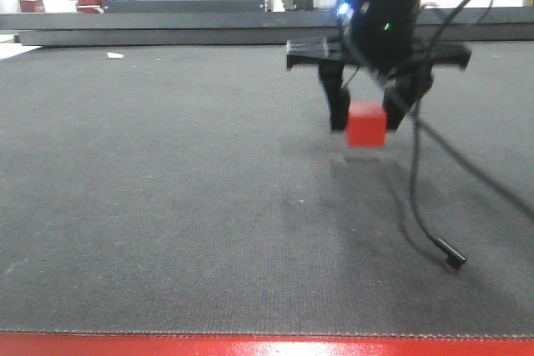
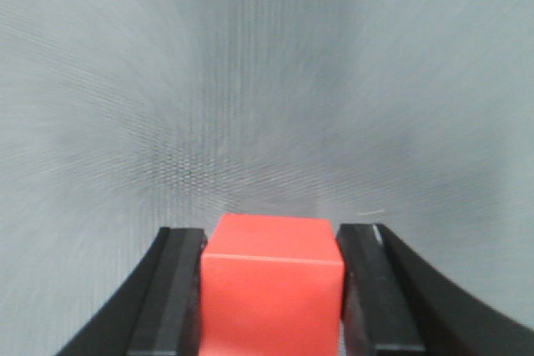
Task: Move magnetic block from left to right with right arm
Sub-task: 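Close the right gripper on the red cube and lift it, then drive the base away from the table holding the cube in the right gripper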
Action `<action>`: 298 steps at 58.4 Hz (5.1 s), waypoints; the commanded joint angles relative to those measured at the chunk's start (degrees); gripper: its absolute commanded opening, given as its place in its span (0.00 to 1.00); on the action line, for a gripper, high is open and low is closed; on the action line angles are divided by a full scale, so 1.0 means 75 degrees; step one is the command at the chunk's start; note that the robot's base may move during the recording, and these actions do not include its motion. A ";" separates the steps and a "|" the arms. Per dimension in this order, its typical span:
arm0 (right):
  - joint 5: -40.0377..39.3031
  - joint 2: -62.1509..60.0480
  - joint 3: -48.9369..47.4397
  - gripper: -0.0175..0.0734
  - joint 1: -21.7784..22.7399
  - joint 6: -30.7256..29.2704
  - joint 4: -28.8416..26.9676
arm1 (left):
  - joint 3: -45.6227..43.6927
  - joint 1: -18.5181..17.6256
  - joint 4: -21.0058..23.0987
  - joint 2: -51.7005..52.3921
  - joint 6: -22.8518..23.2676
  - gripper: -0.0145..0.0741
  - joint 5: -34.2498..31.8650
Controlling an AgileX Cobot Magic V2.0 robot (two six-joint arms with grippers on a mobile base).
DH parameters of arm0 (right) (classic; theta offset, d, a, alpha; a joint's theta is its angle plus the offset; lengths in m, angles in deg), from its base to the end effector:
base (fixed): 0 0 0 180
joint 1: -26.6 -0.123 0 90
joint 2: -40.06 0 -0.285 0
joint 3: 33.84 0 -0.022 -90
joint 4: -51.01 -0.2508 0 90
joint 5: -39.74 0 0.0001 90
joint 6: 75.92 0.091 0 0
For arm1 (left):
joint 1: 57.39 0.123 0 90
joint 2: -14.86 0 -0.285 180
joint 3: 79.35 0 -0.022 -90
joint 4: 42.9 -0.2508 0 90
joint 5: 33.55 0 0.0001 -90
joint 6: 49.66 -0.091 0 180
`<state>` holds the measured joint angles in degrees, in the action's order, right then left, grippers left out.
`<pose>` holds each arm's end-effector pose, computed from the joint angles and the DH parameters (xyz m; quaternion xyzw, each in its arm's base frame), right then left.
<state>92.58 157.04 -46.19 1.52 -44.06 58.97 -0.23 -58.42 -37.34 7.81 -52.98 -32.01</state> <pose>0.3778 0.1657 0.2515 0.0276 0.9784 0.0380 0.2011 0.0568 -0.0013 0.2002 -0.0064 0.6928 -0.0215 0.7208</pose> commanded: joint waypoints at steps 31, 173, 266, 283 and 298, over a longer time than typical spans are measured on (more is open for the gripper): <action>-0.2062 -0.5947 0.4733 0.45 0.2167 -0.2281 0.0190 | 0.0064 -0.0036 0.0036 0.0103 0.0045 0.02 -0.0643; -0.1843 -1.3166 0.7554 0.45 0.2234 -0.3009 0.0070 | 0.0064 -0.0036 0.0036 0.0103 0.0045 0.02 -0.0643; -0.1827 -1.3166 0.7554 0.45 0.2234 -0.3009 0.0070 | 0.0064 -0.0036 0.0036 0.0103 0.0045 0.02 -0.0643; -0.1827 -1.3166 0.7554 0.45 0.2242 -0.3009 0.0070 | 0.0064 -0.0036 0.0036 0.0103 0.0045 0.02 -0.0643; -0.1827 -1.3166 0.7554 0.45 0.2242 -0.3009 0.0070 | 0.0064 -0.0036 0.0036 0.0103 0.0045 0.02 -0.0643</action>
<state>83.61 57.51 12.01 18.03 -65.94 58.73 -0.23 -58.42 -37.34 7.81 -52.98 -32.01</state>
